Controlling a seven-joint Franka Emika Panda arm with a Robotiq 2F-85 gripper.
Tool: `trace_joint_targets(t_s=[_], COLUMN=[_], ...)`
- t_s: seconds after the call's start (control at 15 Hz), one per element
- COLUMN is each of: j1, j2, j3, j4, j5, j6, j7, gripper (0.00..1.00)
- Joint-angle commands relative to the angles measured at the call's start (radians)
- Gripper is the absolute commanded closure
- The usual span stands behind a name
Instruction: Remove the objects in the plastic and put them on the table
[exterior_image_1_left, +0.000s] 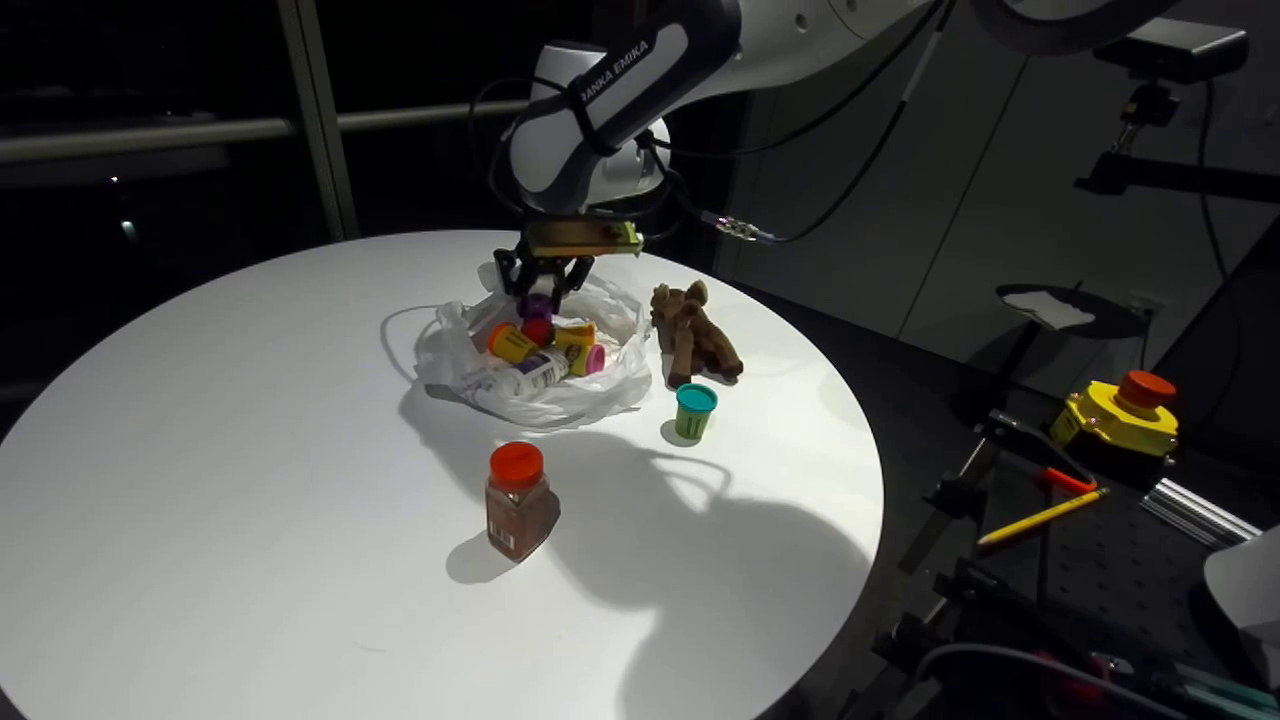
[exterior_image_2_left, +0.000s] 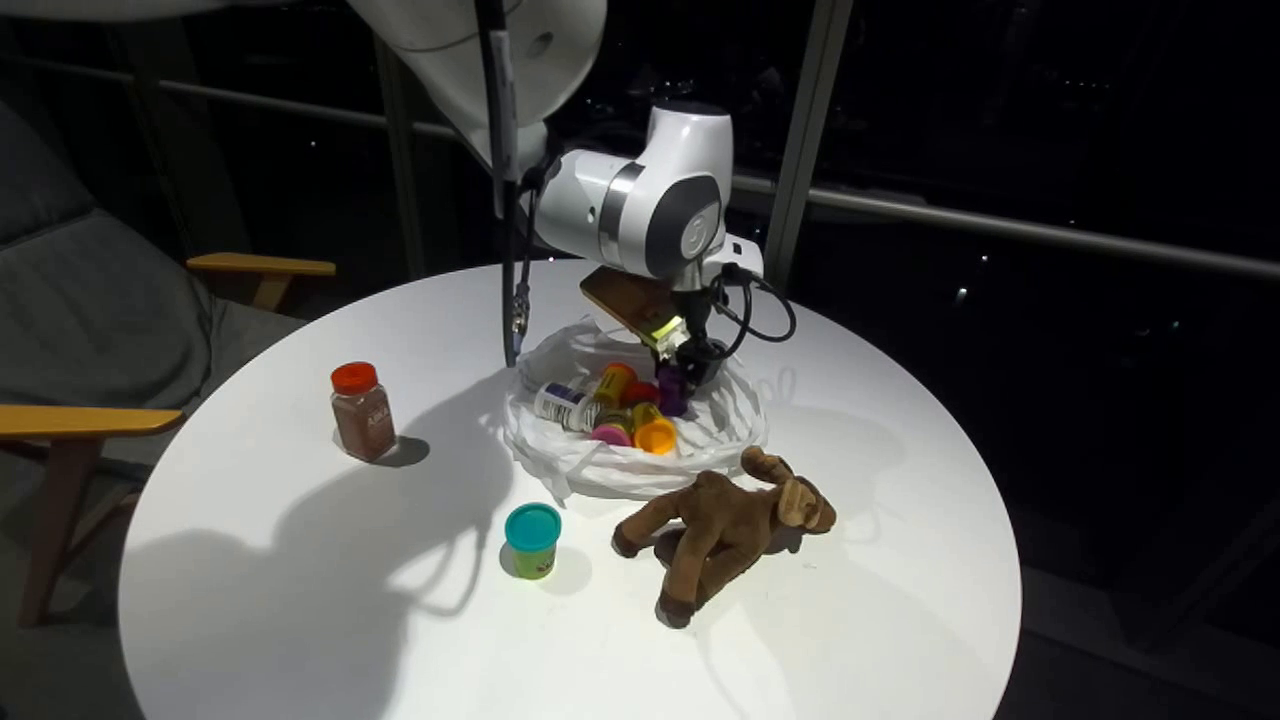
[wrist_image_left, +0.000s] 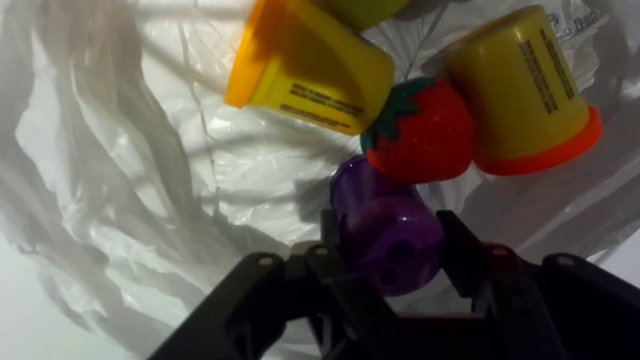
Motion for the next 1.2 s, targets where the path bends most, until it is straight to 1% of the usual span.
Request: trace_joint_targets(t_s=[0.0,0.07,0.27,0.33,0.53,0.73,0.93,1.13], j1=[0.005,0.005,0.023,0.031,0.051,0.074,0.105,0.135], j2=[-0.001,-0.023,-0.156,-0.212,-0.318,-0.417,-0.485,-0.534], j3=[-0.018,-0.016,-0.014,-0.01,0.008,0.031,0.045,0.051], j4=[0.047,0.03,-0.096,-0.158,-0.277,-0.417,-0.564,-0.717], j5=[-0.009,-0.003,0.007,0.008,0.007,0.011,0.002,0.003], j6=[-0.047,-0.06,-0.092,-0.088,-0.085,-0.065,-0.041,0.033], j7=[0.042,0.052,0.077,0.08,0.09,0.086,0.082,0.095], gripper=[0.75,0.75,0.75,0.75,0.75,0.75,0.75,0.75])
